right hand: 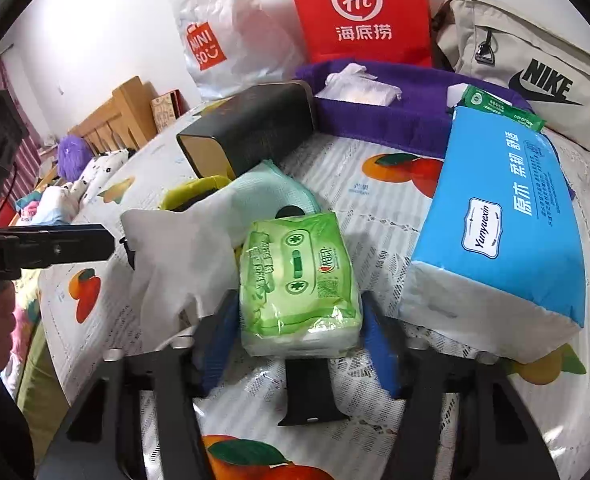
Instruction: Organize soft objects
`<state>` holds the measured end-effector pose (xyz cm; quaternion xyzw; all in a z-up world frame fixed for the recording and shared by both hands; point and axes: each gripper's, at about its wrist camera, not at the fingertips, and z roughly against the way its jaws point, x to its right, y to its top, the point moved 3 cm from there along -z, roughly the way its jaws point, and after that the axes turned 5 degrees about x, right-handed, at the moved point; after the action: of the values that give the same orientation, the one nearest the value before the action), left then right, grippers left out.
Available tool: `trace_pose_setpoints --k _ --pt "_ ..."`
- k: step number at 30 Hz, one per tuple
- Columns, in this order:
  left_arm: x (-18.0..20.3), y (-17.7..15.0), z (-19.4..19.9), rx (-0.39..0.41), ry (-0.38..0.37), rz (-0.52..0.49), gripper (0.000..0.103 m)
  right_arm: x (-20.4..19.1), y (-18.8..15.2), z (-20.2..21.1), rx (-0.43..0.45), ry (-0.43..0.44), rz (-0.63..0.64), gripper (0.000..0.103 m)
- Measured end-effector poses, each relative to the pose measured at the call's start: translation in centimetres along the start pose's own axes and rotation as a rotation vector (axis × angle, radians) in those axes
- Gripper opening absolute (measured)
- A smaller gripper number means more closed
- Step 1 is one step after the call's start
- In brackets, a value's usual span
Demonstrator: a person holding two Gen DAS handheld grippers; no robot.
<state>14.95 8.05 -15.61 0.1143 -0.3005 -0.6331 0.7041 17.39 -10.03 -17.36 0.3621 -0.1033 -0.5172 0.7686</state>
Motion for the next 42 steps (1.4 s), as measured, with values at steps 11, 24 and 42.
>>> trace_pose_setpoints --k 11,24,42 --pt "5.0 1.4 -1.9 0.028 -0.091 -0.144 0.075 -0.3 -2.3 5.3 0.067 -0.037 -0.008 0.052" --pt "7.8 1.2 -6.5 0.046 -0.006 -0.264 0.048 4.5 -6.3 7.3 0.048 -0.177 -0.135 0.052" --pt "8.2 1.0 -1.3 0.125 -0.182 -0.211 0.017 4.6 -6.2 6.9 0.099 -0.194 -0.155 0.054"
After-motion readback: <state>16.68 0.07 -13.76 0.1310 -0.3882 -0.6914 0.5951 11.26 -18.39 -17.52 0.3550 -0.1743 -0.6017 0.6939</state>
